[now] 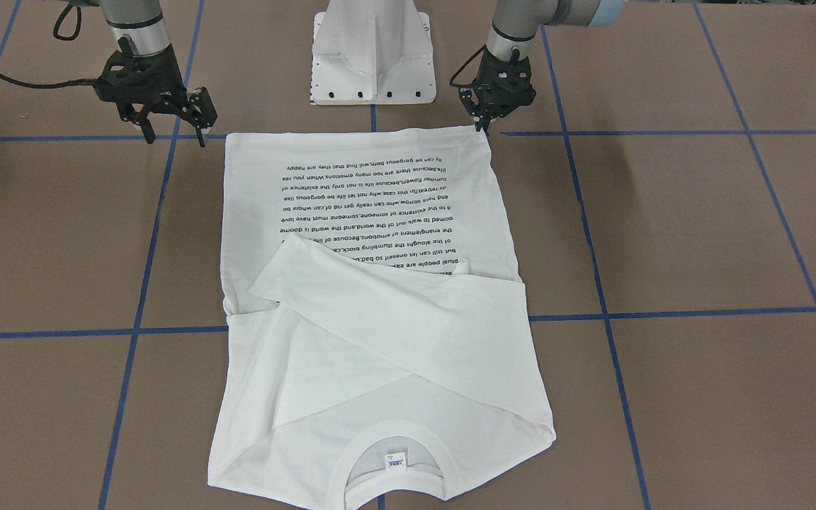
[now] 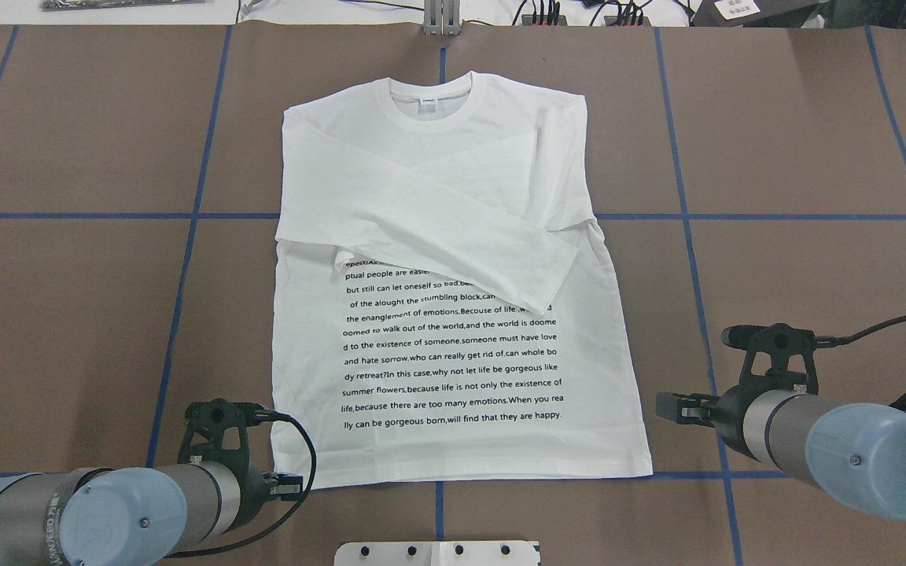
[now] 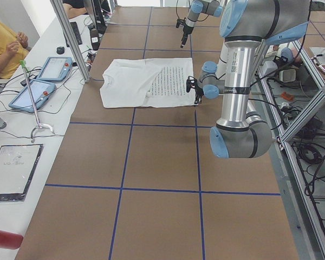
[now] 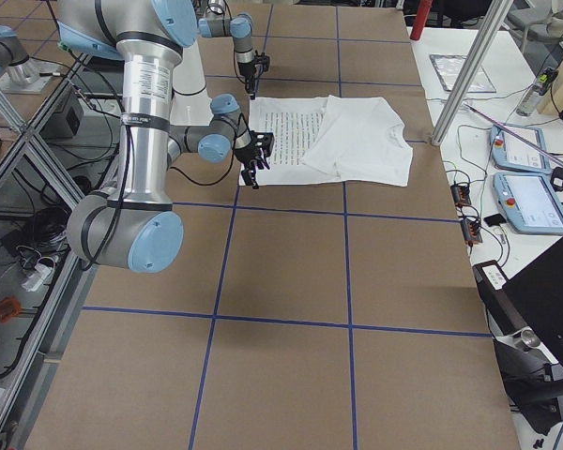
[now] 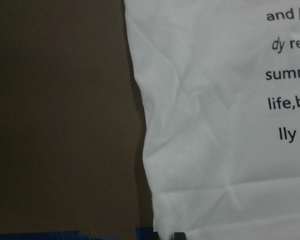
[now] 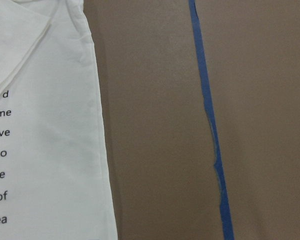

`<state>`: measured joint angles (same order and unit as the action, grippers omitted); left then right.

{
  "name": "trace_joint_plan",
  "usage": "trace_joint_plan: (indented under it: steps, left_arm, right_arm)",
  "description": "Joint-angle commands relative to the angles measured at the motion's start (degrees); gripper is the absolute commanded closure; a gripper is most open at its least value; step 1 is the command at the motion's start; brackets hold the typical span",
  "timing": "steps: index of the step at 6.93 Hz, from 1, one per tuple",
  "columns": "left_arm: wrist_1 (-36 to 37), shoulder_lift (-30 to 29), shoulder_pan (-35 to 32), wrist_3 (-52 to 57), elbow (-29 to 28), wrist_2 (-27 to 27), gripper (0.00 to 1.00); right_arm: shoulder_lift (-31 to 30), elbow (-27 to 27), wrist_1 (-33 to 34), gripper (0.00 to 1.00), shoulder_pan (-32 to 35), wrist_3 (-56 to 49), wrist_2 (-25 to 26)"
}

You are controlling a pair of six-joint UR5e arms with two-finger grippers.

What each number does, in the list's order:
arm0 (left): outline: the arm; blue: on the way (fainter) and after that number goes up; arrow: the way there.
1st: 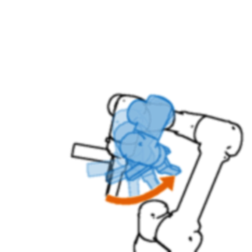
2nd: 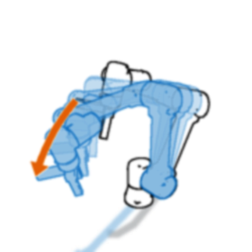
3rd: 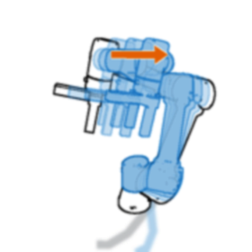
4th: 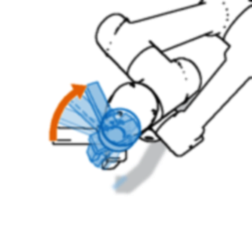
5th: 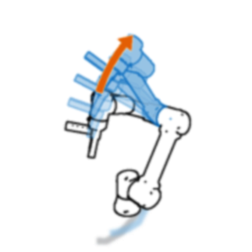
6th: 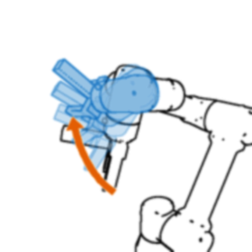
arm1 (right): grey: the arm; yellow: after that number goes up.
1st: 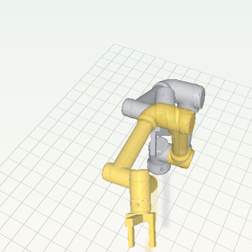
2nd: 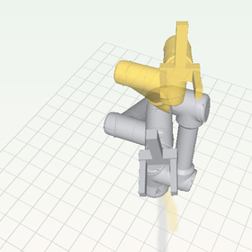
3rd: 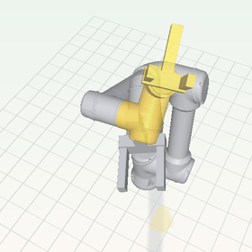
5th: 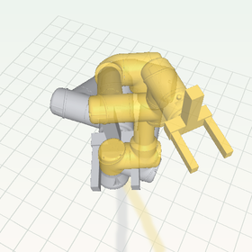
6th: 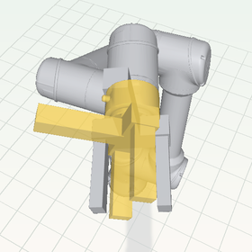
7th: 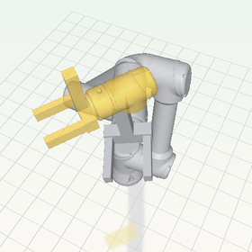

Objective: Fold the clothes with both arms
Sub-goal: 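Grasp the hem corners with both grippers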

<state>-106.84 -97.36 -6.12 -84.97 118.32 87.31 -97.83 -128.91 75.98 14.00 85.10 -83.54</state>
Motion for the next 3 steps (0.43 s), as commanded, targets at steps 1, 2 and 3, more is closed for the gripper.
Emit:
trace_joint_plan:
  steps: [1,2,3]
  left_arm:
    - [-0.03,-0.54,-0.03,-0.02,3.03,0.23,1.0]
    - [-0.03,-0.81,-0.03,-0.02,3.57,0.4,1.0]
    - [-0.03,-1.68,-0.03,-0.02,3.49,0.49,1.0]
  right_arm:
    - [1.59,-0.03,-0.3,0.0,-3.78,5.03,0.13]
    - [2.64,-0.03,-0.22,0.01,-7.63,10.56,4.22]
    - [2.56,0.23,-0.22,0.02,-10.54,11.57,8.88]
